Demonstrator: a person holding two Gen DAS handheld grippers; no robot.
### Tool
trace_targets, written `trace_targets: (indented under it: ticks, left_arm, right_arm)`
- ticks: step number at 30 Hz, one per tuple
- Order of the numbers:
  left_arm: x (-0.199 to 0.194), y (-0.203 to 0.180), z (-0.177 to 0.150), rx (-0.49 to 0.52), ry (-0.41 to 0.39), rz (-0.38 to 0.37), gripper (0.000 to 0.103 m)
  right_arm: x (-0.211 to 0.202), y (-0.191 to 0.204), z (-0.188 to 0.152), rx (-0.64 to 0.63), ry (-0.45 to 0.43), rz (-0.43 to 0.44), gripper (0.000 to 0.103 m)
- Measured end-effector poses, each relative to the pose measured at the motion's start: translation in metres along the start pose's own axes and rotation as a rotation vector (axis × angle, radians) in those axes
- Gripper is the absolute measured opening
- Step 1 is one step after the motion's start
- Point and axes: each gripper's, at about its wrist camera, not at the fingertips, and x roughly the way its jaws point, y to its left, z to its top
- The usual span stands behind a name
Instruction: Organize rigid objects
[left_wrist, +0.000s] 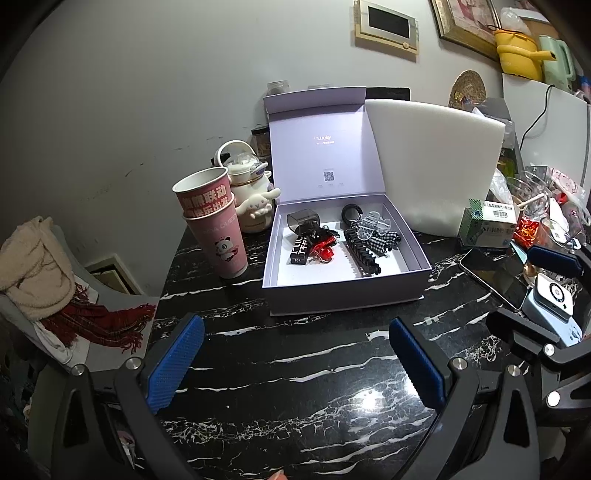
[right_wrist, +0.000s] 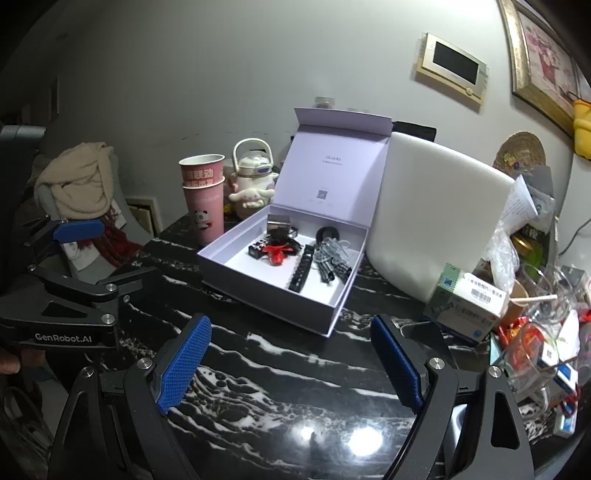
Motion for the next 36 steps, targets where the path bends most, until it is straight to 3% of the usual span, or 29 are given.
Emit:
trace_targets:
  ticks: [36]
  left_arm:
    - [0.0057, -0.0004, -0.0034, 0.002, 0.030, -0.023, 0.102]
  right_arm:
    - [-0.0010, -0.0006, -0.0012, -0.006, 0.008, -0.010, 0.089]
